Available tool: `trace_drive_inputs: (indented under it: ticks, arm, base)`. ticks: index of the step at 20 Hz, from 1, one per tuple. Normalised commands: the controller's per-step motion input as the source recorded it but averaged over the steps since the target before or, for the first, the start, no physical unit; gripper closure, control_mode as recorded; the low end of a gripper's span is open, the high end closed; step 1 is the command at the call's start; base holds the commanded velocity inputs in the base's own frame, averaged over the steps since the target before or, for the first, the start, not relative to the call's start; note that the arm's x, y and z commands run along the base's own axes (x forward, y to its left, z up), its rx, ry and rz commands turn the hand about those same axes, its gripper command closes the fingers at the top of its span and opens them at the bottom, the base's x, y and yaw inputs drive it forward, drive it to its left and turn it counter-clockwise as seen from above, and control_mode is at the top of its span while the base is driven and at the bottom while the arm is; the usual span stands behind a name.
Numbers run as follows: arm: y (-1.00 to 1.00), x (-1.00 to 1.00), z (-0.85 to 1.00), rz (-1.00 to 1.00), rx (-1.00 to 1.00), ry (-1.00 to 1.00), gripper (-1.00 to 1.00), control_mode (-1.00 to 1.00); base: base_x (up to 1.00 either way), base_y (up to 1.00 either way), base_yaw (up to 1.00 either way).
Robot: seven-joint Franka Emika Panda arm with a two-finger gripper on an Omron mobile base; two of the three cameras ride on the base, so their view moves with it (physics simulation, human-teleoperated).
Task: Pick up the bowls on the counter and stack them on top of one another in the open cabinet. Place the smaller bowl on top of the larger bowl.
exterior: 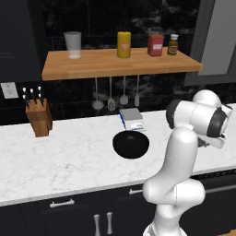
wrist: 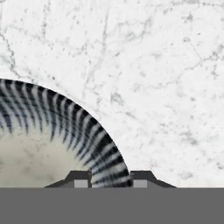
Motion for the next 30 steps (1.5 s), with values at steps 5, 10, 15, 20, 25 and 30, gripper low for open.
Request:
trace_drive_inputs:
  ticks: [5, 10, 15, 20, 25, 30]
  arm:
    - [0.0, -0.07, 0.43, 0.0, 0.04, -0.16, 1.0, -1.0]
    - [0.16, -0.29, 0.74, 0.0, 0.04, -0.3, 1.0, -1.0]
    - [0.7, -0.49, 0.75, 0.0, 0.0, -0.37, 1.0, -1.0]
    - [1.0, -0.45, 0.77, 0.0, 0.0, -0.35, 1.0, -1.0]
    - [1.0, -0.24, 0.62, 0.0, -0.01, -0.22, 1.0, -1.0]
    - [1.0, -0.08, 0.56, 0.02, -0.15, -0.03, 1.0, -1.0]
  base:
    - [0.0, 0.0, 0.0]
    - [0.0, 0.0, 0.0]
    - [0.0, 0.0, 0.0]
    - [0.0, 0.0, 0.0]
    - [0.0, 0.0, 0.0]
    - [0.0, 0.0, 0.0]
